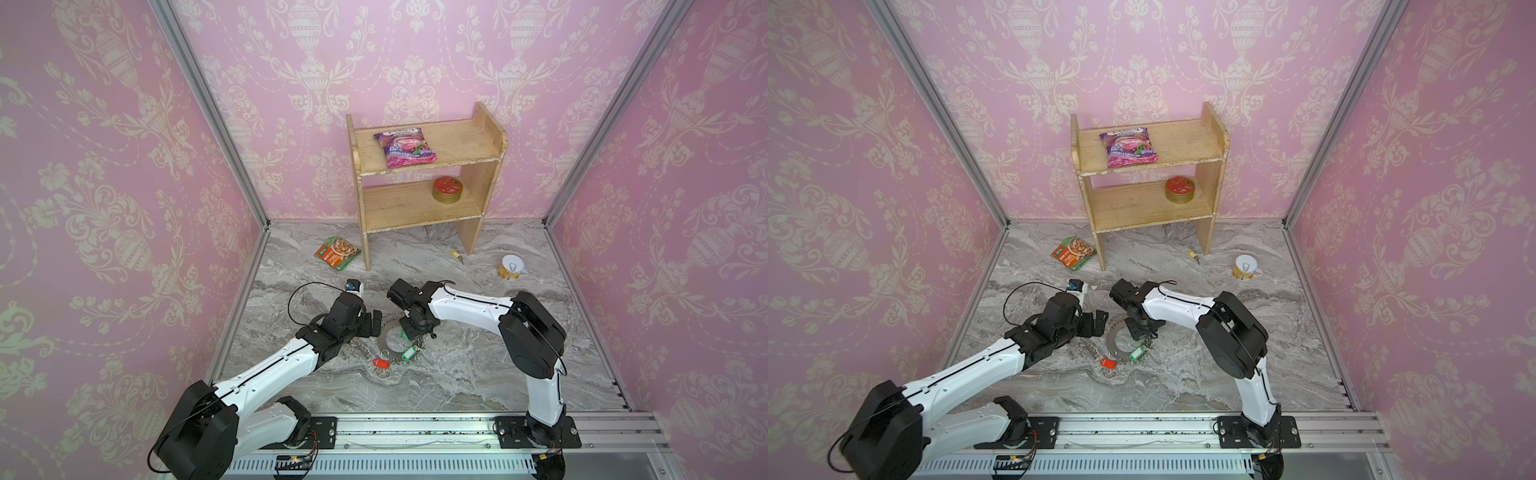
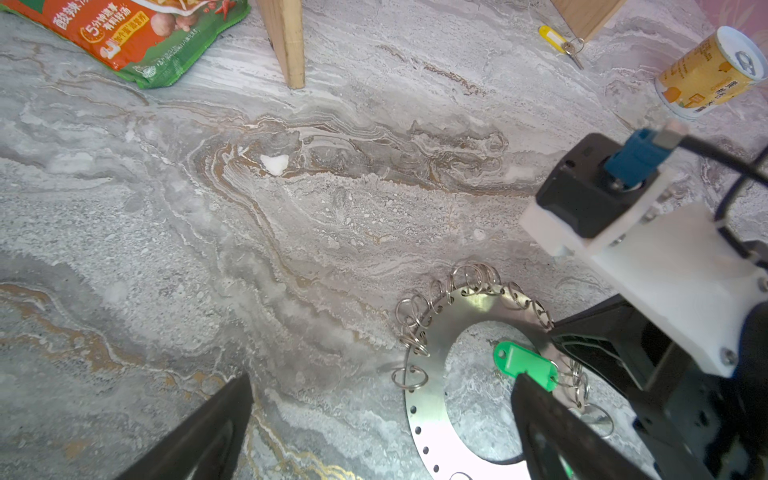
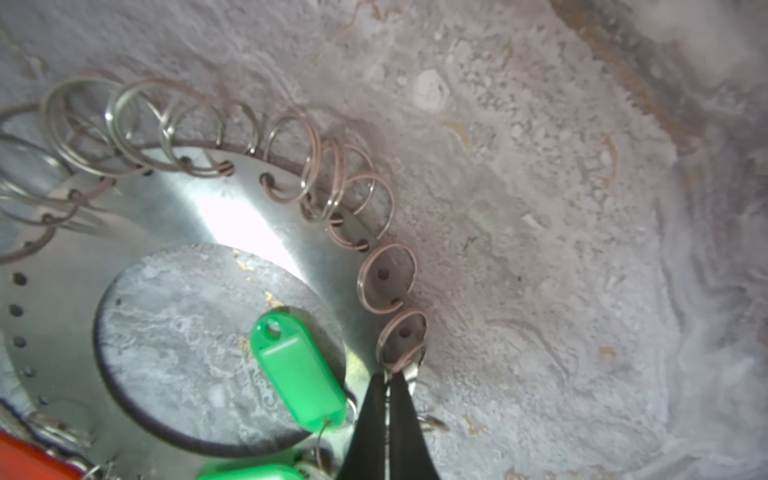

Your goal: Put the keys on the keyring

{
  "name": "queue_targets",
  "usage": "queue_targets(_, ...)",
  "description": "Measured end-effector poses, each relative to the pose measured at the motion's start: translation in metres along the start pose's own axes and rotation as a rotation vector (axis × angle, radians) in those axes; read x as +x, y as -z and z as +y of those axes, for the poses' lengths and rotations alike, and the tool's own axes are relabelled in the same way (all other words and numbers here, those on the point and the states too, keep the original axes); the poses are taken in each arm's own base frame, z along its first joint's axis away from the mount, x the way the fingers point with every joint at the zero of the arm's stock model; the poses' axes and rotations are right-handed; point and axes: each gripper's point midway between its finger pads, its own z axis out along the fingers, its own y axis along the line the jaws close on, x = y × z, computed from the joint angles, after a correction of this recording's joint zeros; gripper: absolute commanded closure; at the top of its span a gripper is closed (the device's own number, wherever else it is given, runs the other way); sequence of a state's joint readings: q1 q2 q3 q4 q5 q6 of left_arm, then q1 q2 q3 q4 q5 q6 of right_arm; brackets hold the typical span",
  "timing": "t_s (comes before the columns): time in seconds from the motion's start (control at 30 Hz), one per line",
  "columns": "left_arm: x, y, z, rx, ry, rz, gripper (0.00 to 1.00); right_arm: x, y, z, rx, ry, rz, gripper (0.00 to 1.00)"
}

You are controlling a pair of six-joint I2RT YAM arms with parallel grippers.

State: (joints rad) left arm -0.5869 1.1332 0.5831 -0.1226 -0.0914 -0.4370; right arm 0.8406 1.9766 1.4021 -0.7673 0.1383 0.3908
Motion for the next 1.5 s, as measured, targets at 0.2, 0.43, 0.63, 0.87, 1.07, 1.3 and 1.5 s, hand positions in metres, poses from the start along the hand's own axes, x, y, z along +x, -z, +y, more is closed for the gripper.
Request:
queue_targets(0.2, -0.002, 0.002, -0.001, 0.004, 0.001, -0.009, 0.01, 0.004, 0.019, -0.002, -0.043, 0.011, -0.067, 1.0)
queue_targets(0.43, -0.018, 0.011, -0.007, 0.019, 0.005, -0.04, 0.01, -0.011, 0.076, 0.002, -0.143, 0.078, -0.265, 1.0)
queue_targets(0.63, -0.047, 0.033, -0.018, 0.057, -0.014, -0.115, 0.01, -0.013, 0.112, 0.011, -0.25, 0.194, -0.405, 1.0)
queue_targets(0.87, -0.083, 0.073, -0.047, 0.185, -0.111, -0.213, 0.03, -0.003, 0.144, 0.006, -0.414, 0.29, -0.531, 1.0)
queue_targets(1.07, -0.091, 0.093, -0.079, 0.34, -0.206, -0.228, 0.07, -0.003, 0.191, 0.005, -0.554, 0.392, -0.687, 1.0)
queue_targets(1.3, -0.097, 0.119, -0.116, 0.506, -0.314, -0.249, 0.18, 0.002, 0.226, 0.006, -0.689, 0.476, -0.772, 1.0)
queue_targets(1.5, -0.097, 0.145, -0.148, 0.628, -0.414, -0.277, 0.44, 0.006, 0.254, 0.01, -0.766, 0.536, -0.82, 1.0)
